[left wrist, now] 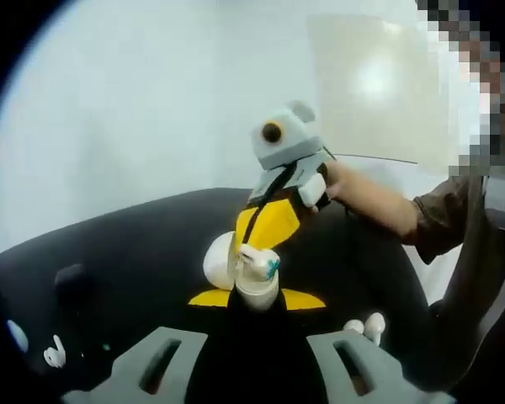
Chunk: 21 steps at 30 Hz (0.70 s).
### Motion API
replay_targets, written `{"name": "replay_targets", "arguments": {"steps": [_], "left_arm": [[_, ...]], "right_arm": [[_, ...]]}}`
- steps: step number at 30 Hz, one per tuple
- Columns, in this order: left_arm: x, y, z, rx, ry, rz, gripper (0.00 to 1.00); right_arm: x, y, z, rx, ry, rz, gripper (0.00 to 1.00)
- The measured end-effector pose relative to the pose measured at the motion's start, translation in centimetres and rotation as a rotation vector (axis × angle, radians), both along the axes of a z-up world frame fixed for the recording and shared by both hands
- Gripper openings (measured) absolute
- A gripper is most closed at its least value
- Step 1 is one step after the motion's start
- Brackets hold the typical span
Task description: Pick up three earphones and place each one into its charging case using tactile feedback, ensure that each earphone is properly inserted and securely positioned inside the case.
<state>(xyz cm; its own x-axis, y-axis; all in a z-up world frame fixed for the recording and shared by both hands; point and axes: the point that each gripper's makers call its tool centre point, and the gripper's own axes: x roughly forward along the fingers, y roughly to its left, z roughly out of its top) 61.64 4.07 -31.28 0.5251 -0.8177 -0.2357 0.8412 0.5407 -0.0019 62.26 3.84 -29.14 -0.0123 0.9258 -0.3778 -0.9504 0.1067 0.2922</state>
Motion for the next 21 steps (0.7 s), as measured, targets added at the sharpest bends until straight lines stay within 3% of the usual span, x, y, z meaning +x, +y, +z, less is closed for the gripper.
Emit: {"name": "replay_targets", "arguments": {"steps": [6, 8, 10, 14, 16, 18, 21], "left_arm": [[-0.1, 0.0, 0.0, 0.0, 0.003, -0.001, 0.17], [0.0, 0.0, 0.0, -0.003, 0.002, 0.002, 0.17], [0.1, 0.1, 0.0, -0.004, 0.005, 0.007, 0.17], [0.3, 0.2, 0.0, -0.02, 0.035, 0.017, 0.17], [0.6, 0.4, 0.0, -0.038, 0.061, 0.032, 0.17], [0.7, 0.6, 0.0, -0.044, 0.065, 0.041, 0.17], [0.7, 0.6, 0.0, -0.044, 0.064, 0.042, 0.17]], "right_arm": [[-0.1, -0.8, 0.7, -0.007, -0.078, 0.028, 0.05], [0.8, -1.1, 0.9, -0.018, -0.132, 0.0, 0.05], [0.9, -1.1, 0.9, -0.034, -0.206, 0.018, 0.05], [0.9, -0.8, 1.1, -0.105, -0.415, 0.014, 0.05], [0.8, -0.7, 1.4, -0.149, -0.554, 0.026, 0.05], [0.8, -0.5, 1.7, -0.166, -0.631, 0.025, 0.05], [1.2, -0.3, 1.5, -0.206, -0.696, 0.006, 0.05]]}}
